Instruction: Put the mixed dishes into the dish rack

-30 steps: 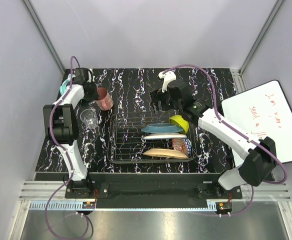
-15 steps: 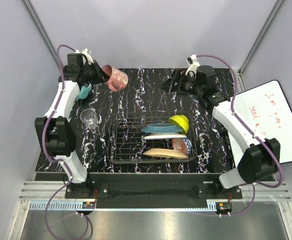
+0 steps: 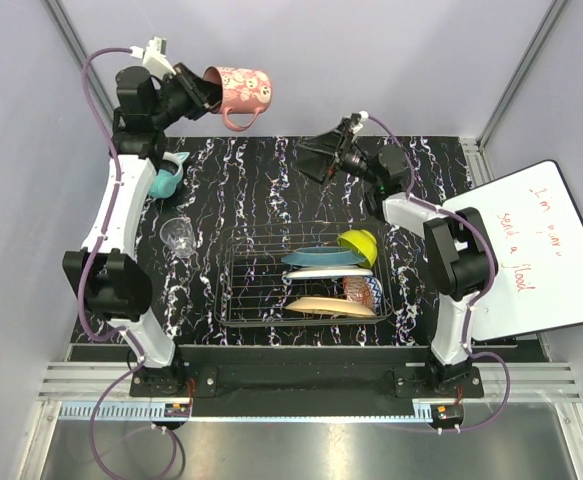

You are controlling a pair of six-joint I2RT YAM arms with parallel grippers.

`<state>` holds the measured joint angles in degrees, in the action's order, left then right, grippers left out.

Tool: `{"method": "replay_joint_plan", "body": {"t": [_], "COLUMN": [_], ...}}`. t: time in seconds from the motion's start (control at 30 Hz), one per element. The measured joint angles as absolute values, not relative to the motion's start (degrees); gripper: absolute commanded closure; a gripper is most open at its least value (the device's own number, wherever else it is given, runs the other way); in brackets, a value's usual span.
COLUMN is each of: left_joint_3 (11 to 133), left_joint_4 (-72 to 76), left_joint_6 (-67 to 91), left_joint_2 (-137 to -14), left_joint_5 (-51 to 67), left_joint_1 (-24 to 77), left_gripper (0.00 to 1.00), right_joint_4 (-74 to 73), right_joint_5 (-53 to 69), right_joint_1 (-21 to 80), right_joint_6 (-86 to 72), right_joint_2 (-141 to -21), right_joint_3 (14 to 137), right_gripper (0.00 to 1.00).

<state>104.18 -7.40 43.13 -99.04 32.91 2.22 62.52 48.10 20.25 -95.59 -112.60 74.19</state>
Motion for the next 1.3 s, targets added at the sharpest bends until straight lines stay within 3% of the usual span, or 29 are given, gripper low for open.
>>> {"method": "replay_joint_plan", "body": {"t": [0.3, 0.87, 1.3], "left_joint_3": [98.1, 99.0, 101.9], "left_joint_4": [-3.0, -2.9, -3.3], "left_joint_6": [45.8, 44.9, 42.4], "left_joint_2": [-99.1, -100.4, -101.4], "left_joint_5": [34.3, 34.0, 31.2], "left_joint_1": [7.3, 8.2, 11.2], "left_gripper": [1.0, 1.0, 1.0], "right_joint_4": [73.6, 75.2, 75.3], "right_joint_5": [45.9, 45.7, 40.0], "right_joint_1": [23.2, 25.5, 27.7], "right_joint_6": [-108.0, -112.6, -112.8], "right_joint_2": [-115.0, -119.0, -124.7], "right_joint_3": [88.5, 86.3, 91.4], "right_gripper": [0.15, 0.16, 0.25]}}
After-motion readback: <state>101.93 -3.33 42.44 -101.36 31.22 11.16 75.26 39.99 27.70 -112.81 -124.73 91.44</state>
